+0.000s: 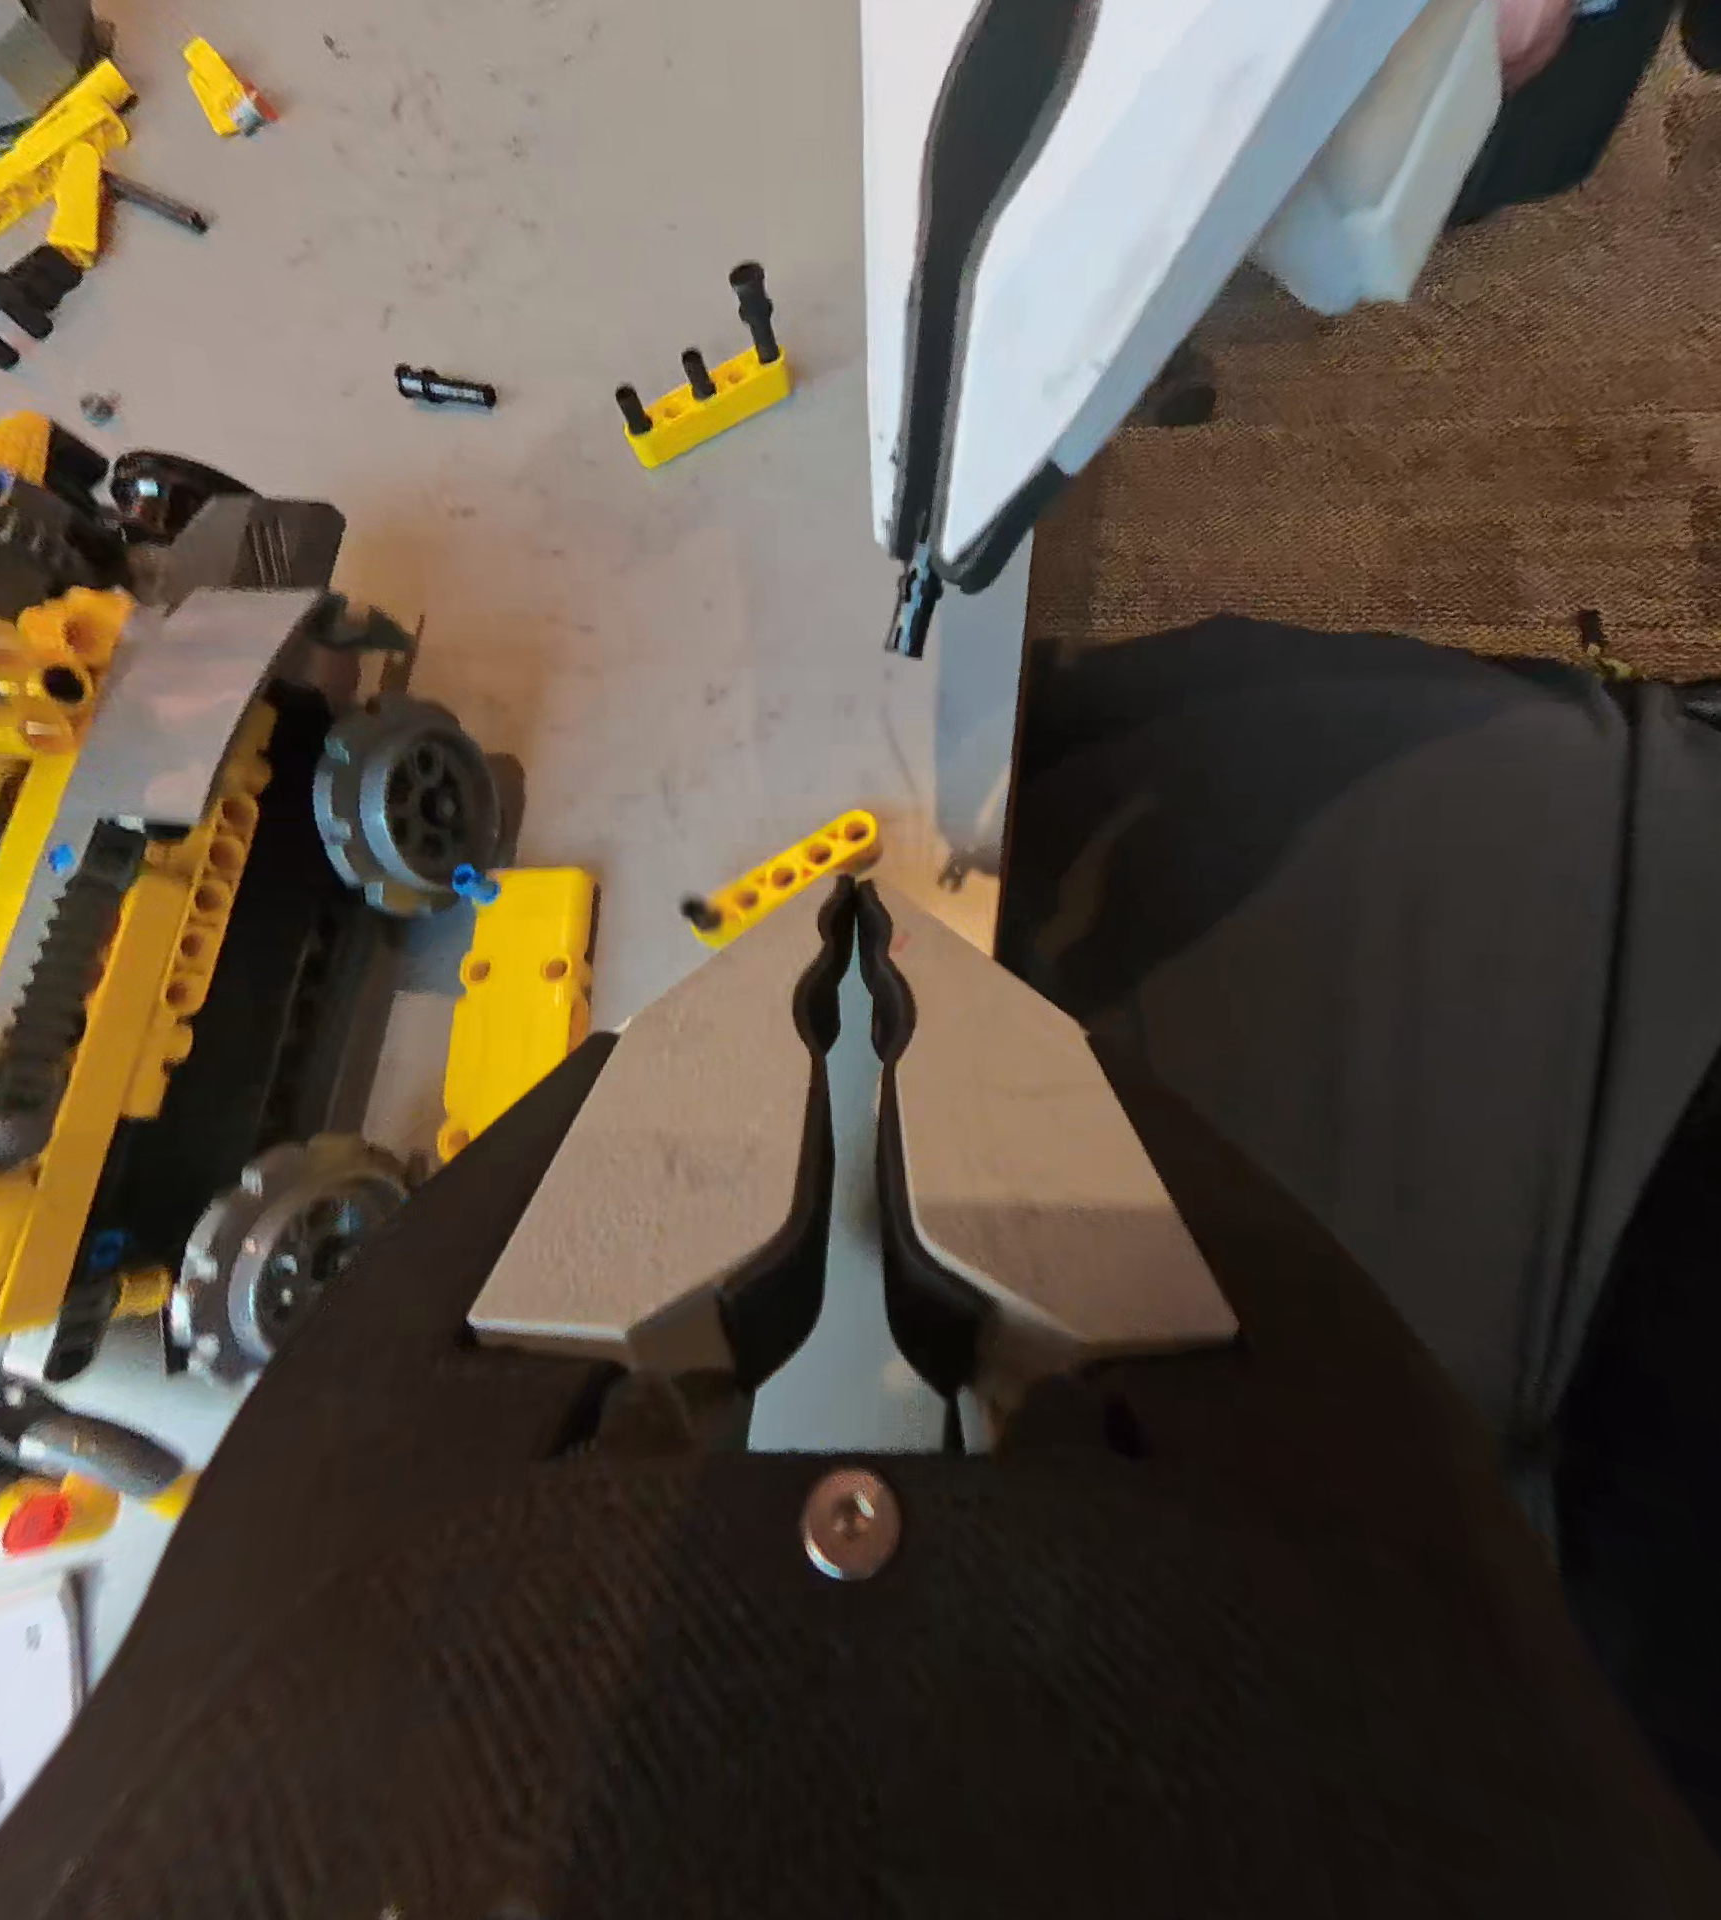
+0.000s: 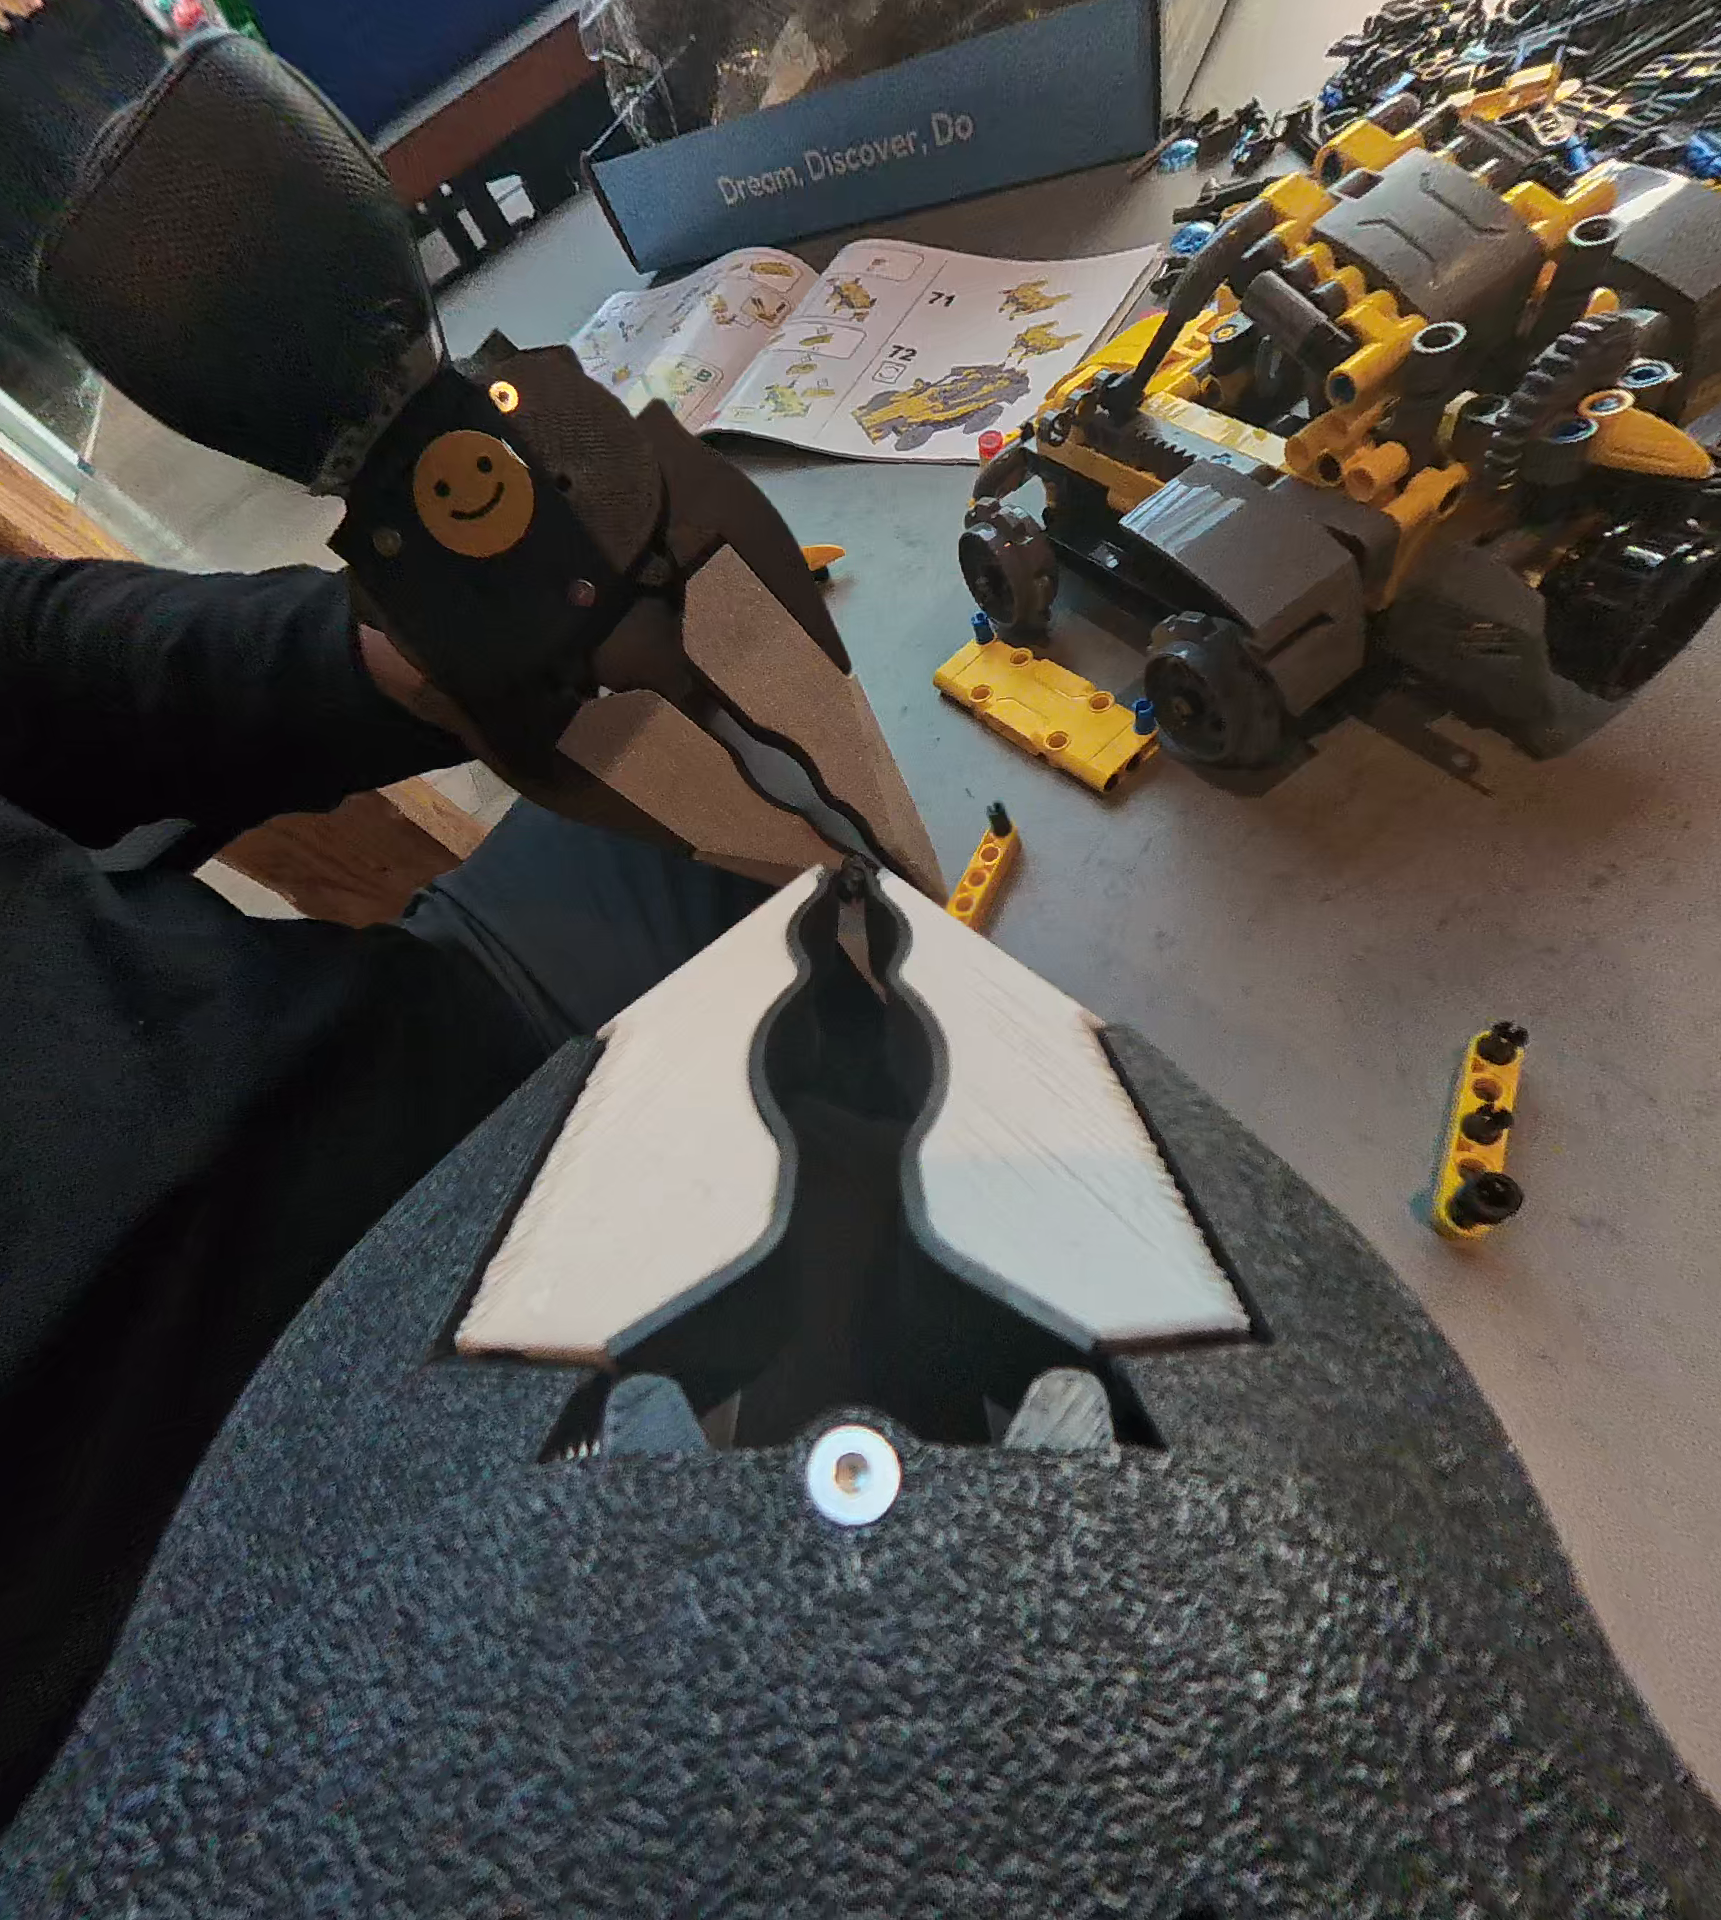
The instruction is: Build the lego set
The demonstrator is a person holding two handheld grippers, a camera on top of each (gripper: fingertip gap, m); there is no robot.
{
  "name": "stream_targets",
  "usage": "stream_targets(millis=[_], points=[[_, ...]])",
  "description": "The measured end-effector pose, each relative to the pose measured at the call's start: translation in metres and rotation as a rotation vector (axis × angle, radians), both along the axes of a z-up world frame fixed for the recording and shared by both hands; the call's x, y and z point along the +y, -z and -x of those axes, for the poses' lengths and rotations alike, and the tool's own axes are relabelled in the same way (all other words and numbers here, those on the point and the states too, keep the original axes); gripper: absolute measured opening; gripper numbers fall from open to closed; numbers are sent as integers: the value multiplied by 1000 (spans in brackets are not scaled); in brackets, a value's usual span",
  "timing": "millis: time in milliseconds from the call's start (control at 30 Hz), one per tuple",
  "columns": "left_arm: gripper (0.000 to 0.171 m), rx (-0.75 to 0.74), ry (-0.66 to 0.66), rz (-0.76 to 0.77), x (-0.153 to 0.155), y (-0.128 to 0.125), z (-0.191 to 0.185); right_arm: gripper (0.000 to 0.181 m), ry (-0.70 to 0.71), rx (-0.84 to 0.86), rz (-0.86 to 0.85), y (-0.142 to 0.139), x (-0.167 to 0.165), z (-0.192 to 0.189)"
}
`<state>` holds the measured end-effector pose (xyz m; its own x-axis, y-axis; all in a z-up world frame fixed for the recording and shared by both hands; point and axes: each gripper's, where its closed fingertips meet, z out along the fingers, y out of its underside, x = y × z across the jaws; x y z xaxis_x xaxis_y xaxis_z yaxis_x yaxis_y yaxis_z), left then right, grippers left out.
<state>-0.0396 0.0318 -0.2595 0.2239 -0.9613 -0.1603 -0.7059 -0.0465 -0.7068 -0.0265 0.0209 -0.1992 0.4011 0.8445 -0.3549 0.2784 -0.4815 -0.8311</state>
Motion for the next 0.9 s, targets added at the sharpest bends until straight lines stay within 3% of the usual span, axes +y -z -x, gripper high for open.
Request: stream_targets(millis=[200,367,467,667,800,900], points=[[0,13,25,46,3,-2,-33,4,48,40,13,1,6,-14],[4,-27,-1,-7,-3,-31,-10,5,57,12,-5,6,5,-29],[24,-44,-99,39,3,-31,7,5,52,24,1,6,6,-31],[61,-103,-248,123,10,-17,2,5,46,13,-15,3,4,-30],[56,-39,-252,142,10,0,-6,5,48,19,-24,-1,4,-30],[41,-25,-241,124,16,0,-6,5,48,20,-29,-3,3,-30]])
